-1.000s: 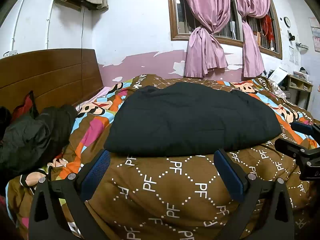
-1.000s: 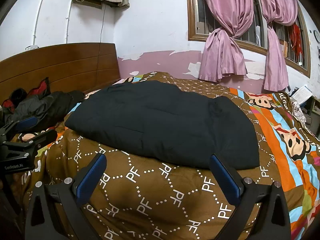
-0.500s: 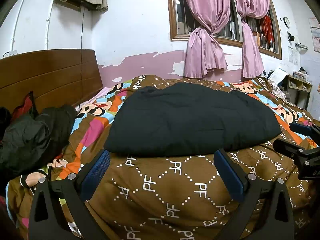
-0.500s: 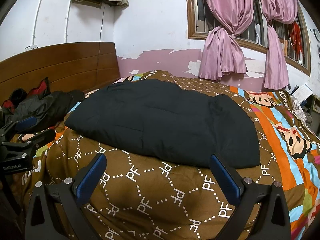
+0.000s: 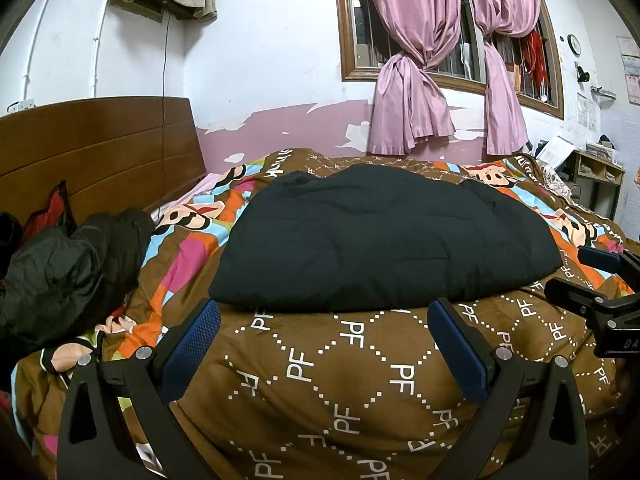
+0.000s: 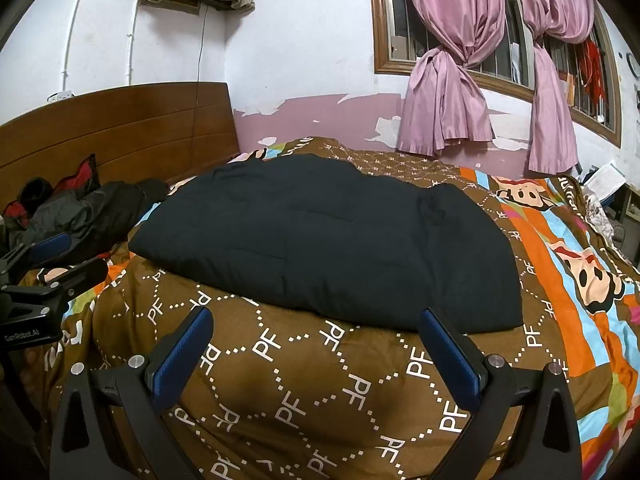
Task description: Fold large clothes
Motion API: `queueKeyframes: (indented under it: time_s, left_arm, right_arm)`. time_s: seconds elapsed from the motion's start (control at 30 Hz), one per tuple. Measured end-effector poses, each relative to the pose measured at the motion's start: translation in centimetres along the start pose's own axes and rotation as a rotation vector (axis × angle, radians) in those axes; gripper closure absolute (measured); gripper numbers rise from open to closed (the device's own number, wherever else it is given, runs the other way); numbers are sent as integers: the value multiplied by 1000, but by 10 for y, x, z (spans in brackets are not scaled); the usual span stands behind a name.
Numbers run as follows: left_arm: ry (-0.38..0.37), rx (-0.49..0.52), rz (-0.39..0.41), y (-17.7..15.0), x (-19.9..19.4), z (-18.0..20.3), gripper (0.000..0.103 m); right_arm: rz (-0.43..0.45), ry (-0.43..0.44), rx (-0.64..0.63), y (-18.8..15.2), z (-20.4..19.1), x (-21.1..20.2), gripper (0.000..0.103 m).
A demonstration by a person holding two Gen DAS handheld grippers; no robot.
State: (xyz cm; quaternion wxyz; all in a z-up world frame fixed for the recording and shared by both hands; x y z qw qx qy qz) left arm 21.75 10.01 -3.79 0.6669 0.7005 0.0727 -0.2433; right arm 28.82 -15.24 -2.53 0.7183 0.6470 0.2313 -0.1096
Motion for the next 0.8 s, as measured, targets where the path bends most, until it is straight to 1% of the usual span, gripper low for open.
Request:
queueKeyframes:
  time_s: [0.33, 0.4, 0.5, 0.63, 0.8]
  left_arm:
    - [8, -13, -6, -2, 0, -2, 2]
    - [12, -15, -15, -3, 0, -2, 2]
    - [39, -20, -28, -5, 1, -3, 2]
    - [40, -46, -34, -7, 1, -6, 2]
    - [45, -48, -60, -8, 4, -6, 2]
  right_arm:
    - [-2, -2, 1, 0, 0, -1, 0]
    - [-3, -1, 2, 2, 1, 0, 0]
    - [-8, -1, 6, 1, 1, 1, 0]
    - [-12, 1, 8, 1, 3, 0, 0]
    - [-14, 0, 8, 1, 3, 0, 0]
Point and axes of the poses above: each gripper's, at about its wrist camera, not at the fingertips, and x roughly the way its jaws point, z to its right, y to its top, the point moved 2 cm from there along x, roughly the way its jaws point, and after that the axes turned 9 degrees about -y, right-handed, at the moved point
